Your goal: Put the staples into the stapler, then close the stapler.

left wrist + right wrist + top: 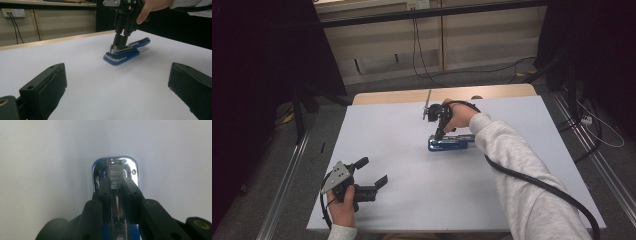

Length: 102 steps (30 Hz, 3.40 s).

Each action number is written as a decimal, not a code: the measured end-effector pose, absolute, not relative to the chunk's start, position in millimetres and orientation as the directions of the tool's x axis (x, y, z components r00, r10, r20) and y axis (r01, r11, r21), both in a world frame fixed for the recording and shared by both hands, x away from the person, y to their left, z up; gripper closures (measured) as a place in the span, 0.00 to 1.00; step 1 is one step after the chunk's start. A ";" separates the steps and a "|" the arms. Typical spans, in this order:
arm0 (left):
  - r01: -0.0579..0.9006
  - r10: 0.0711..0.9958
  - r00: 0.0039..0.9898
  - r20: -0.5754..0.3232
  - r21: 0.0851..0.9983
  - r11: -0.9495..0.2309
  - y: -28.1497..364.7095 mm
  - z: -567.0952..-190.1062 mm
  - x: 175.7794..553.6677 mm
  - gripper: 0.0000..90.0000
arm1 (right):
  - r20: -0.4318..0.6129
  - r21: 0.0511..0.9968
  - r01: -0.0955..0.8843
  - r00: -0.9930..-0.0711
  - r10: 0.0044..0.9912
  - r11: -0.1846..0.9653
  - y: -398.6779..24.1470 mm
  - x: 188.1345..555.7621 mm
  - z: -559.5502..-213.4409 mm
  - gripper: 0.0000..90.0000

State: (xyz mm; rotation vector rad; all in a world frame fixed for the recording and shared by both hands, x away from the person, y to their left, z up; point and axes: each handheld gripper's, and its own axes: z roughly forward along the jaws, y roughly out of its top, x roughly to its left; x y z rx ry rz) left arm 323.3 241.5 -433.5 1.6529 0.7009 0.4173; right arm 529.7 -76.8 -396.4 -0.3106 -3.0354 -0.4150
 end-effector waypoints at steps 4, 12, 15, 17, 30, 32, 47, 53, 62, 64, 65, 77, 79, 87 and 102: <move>0.212 0.650 0.752 -0.106 0.973 -0.087 241.7 -433.6 323.8 0.02 | 0.084 0.268 0.206 -0.978 0.190 0.941 -76.7 529.0 -396.2 0.84; 0.216 0.652 0.751 -0.107 0.972 -0.088 241.5 -433.7 323.5 0.02 | 0.086 0.261 0.200 -0.979 0.183 0.944 -75.2 527.3 -396.0 0.79; 0.213 0.649 0.753 -0.107 0.973 -0.086 241.6 -433.6 323.8 0.02 | 0.082 0.270 0.199 -0.980 0.184 0.942 -76.5 527.7 -394.6 0.76; 0.215 0.649 0.753 -0.111 0.973 -0.083 241.6 -433.5 323.5 0.02 | 0.080 0.275 0.213 -0.977 0.198 0.938 -77.0 527.0 -393.3 0.75; 0.244 0.630 0.765 -0.133 0.965 -0.093 234.9 -430.9 328.9 0.02 | 0.077 0.418 0.323 -0.944 0.321 0.849 -113.8 520.7 -378.2 0.46; 0.249 0.626 0.768 -0.135 0.963 -0.098 232.9 -430.2 330.8 0.02 | 0.073 0.420 0.342 -0.936 0.345 0.840 -123.1 519.7 -377.8 0.41; 0.341 0.608 0.772 -0.186 0.928 -0.150 212.6 -426.6 347.5 0.02 | 0.119 0.585 0.478 -0.849 0.514 0.655 -191.2 489.2 -401.1 0.15; 0.380 0.607 0.766 -0.214 0.911 -0.158 204.1 -427.5 356.6 0.02 | 0.067 0.590 0.484 -0.827 0.558 0.646 -207.4 476.4 -403.3 0.13; 0.398 0.609 0.761 -0.223 0.902 -0.166 191.9 -426.2 373.1 0.02 | 0.050 0.621 0.485 -0.809 0.586 0.616 -221.9 462.1 -403.4 0.12; 0.398 0.604 0.766 -0.221 0.900 -0.176 187.3 -426.9 376.1 0.03 | 0.051 0.622 0.489 -0.805 0.591 0.612 -225.9 458.9 -404.9 0.12; 0.401 0.602 0.768 -0.219 0.897 -0.185 184.8 -427.3 377.2 0.03 | 0.062 0.625 0.502 -0.796 0.603 0.598 -229.5 456.3 -406.2 0.12; 0.405 0.592 0.778 -0.211 0.888 -0.216 161.1 -427.7 391.6 0.03 | 0.056 0.654 0.517 -0.761 0.646 0.552 -247.5 441.4 -404.6 0.11; 0.403 0.592 0.778 -0.210 0.890 -0.214 160.2 -427.7 392.9 0.03 | 0.049 0.654 0.513 -0.761 0.647 0.555 -248.9 440.5 -404.9 0.11; 0.418 0.619 0.760 -0.196 0.878 -0.235 138.7 -428.7 406.4 0.03 | 0.047 0.671 0.537 -0.719 0.694 0.512 -263.1 430.2 -405.8 0.12; 0.468 0.689 0.702 -0.179 0.846 -0.256 124.4 -438.8 427.7 0.27 | 0.058 0.662 0.587 -0.660 0.749 0.466 -281.7 415.3 -412.3 0.35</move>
